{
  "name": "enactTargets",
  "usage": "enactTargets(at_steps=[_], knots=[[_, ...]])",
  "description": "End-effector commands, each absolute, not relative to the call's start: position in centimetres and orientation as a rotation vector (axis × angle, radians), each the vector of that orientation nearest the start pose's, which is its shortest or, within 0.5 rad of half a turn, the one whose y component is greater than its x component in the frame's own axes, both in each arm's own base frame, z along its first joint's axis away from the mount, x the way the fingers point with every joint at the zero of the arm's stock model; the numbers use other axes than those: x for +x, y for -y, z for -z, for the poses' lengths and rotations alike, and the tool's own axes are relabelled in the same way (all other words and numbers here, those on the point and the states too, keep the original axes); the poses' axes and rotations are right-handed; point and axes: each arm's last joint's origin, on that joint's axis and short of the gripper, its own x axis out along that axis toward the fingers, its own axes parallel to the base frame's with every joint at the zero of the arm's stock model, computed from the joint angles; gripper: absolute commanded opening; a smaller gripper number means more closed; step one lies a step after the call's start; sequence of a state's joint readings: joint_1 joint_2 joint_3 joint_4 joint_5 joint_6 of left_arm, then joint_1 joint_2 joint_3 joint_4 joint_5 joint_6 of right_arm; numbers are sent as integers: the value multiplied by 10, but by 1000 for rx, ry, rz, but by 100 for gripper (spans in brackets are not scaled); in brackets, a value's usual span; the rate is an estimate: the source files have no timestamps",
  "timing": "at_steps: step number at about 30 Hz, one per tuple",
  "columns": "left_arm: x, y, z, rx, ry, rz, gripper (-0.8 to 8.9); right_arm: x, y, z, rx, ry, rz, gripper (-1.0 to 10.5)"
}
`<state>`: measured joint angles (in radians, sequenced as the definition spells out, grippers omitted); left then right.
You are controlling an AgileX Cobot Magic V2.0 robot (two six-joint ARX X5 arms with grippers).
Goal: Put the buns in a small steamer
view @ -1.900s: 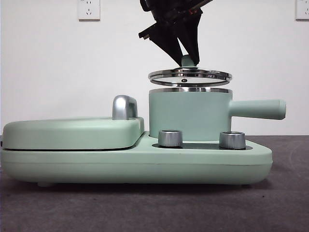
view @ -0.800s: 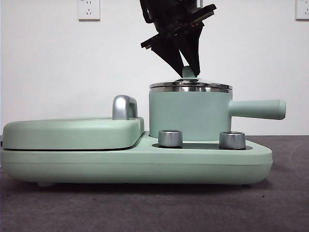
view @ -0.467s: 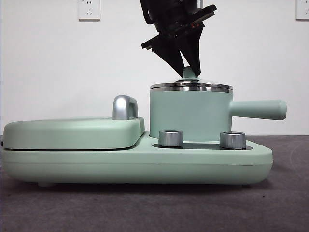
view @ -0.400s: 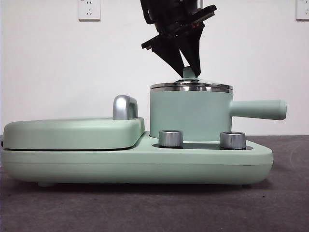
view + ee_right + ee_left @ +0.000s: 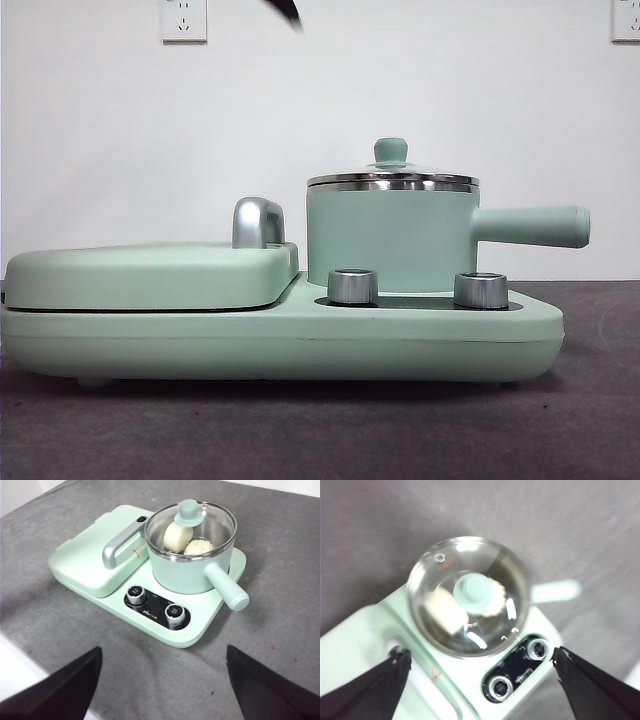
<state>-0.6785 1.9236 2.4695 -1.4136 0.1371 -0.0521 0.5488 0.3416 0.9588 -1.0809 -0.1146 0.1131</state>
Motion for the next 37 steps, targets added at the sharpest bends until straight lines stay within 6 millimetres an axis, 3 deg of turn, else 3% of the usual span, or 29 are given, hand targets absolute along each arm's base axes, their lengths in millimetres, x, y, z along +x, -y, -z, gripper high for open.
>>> enactTargets(at_steps=[1, 3, 6, 10, 14, 16, 17, 18, 19, 20, 21, 24, 37], knots=[[243, 197, -476, 150, -866, 721, 462, 16, -15, -343, 27, -485, -655, 396], [210, 168, -484, 172, -848, 728, 425, 16, -15, -343, 30, -488, -677, 396], [165, 133, -470, 198, -874, 732, 366, 16, -16, -343, 30, -488, -684, 396], [132, 108, -439, 131, -881, 700, 366, 16, -16, -344, 34, -474, -700, 396], [109, 88, -399, 49, -783, 652, 365, 17, -17, -348, 37, -430, -714, 396], [100, 81, -380, 10, -729, 654, 339, 18, -18, -349, 40, -415, -718, 395], [97, 78, -371, -18, -707, 652, 280, 18, -18, -350, 40, -411, -718, 389], [94, 76, -363, -40, -689, 652, 178, 18, -18, -350, 38, -410, -721, 328], [91, 74, -355, -52, -669, 654, -2, 18, -18, -350, 38, -414, -729, 162], [89, 73, -347, -58, -656, 656, 28, 18, -18, -349, 32, -417, -738, -30], [87, 71, -342, -60, -647, 658, 8, 18, -18, -349, 25, -415, -739, 30], [84, 68, -332, -67, -648, 656, 8, 18, -18, -350, 21, -402, -726, 16], [82, 66, -332, -85, -604, 656, 8, 18, -18, -351, 23, -399, -730, 16]])
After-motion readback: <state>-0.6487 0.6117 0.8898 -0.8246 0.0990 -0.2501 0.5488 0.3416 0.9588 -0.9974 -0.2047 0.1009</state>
